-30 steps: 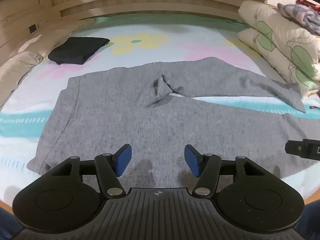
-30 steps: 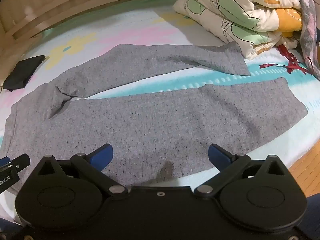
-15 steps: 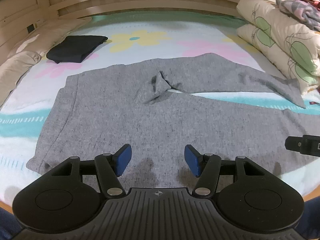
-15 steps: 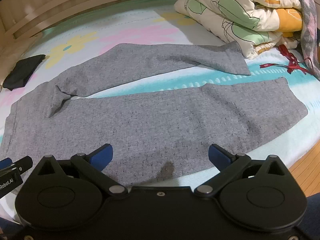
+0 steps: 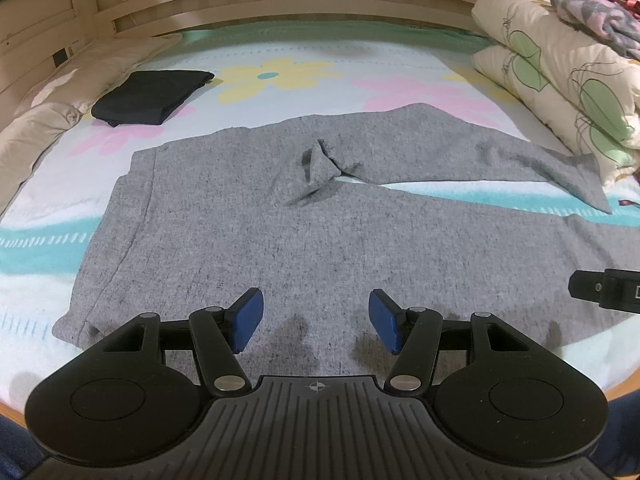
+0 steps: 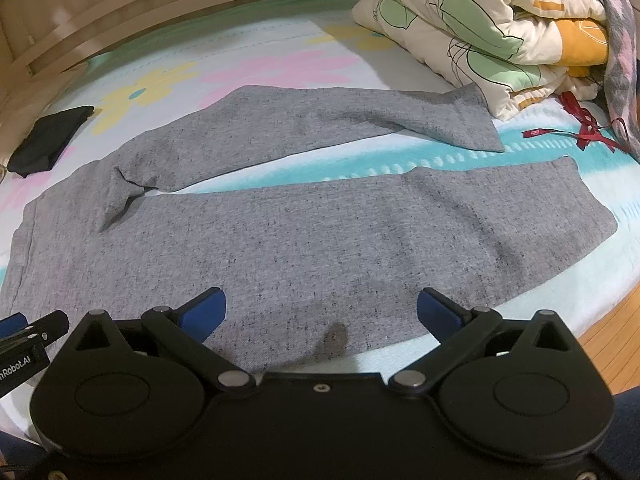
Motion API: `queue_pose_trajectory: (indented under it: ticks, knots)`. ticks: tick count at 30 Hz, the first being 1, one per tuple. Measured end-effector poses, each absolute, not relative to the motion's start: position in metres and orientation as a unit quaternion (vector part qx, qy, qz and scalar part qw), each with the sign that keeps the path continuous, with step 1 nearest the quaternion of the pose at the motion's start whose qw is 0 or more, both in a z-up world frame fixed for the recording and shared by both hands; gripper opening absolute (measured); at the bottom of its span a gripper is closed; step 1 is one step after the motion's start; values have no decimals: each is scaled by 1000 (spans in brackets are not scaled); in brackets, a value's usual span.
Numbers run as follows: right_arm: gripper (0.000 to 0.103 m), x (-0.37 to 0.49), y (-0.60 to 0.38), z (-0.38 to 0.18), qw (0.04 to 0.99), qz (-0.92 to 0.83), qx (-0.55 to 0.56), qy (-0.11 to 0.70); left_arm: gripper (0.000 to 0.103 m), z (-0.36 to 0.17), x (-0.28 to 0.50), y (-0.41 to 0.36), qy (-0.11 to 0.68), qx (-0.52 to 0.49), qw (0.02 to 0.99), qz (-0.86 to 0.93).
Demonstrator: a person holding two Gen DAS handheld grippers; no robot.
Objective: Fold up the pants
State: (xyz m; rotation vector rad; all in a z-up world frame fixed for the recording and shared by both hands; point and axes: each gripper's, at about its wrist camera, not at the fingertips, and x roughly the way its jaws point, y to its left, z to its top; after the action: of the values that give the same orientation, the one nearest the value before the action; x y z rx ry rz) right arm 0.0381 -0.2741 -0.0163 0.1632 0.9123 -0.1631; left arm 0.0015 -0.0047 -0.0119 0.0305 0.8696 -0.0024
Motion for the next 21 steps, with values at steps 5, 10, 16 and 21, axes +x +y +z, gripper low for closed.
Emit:
queue_pose_trajectory:
  ticks: [5, 10, 16, 21]
  knots:
    - [102, 38, -273, -16, 891, -78, 77, 440, 57, -14, 0, -5, 423, 15, 906, -2]
    - [102, 38, -273, -16, 892, -77, 77, 439, 57, -14, 1, -6, 425, 16, 905, -2]
    - [102, 38, -273, -16, 892, -76, 77, 439, 57, -14, 1, -6, 428, 18, 904, -2]
    - [102, 38, -273, -15, 892, -77, 77, 439, 57, -14, 2, -5, 430, 18, 903, -3]
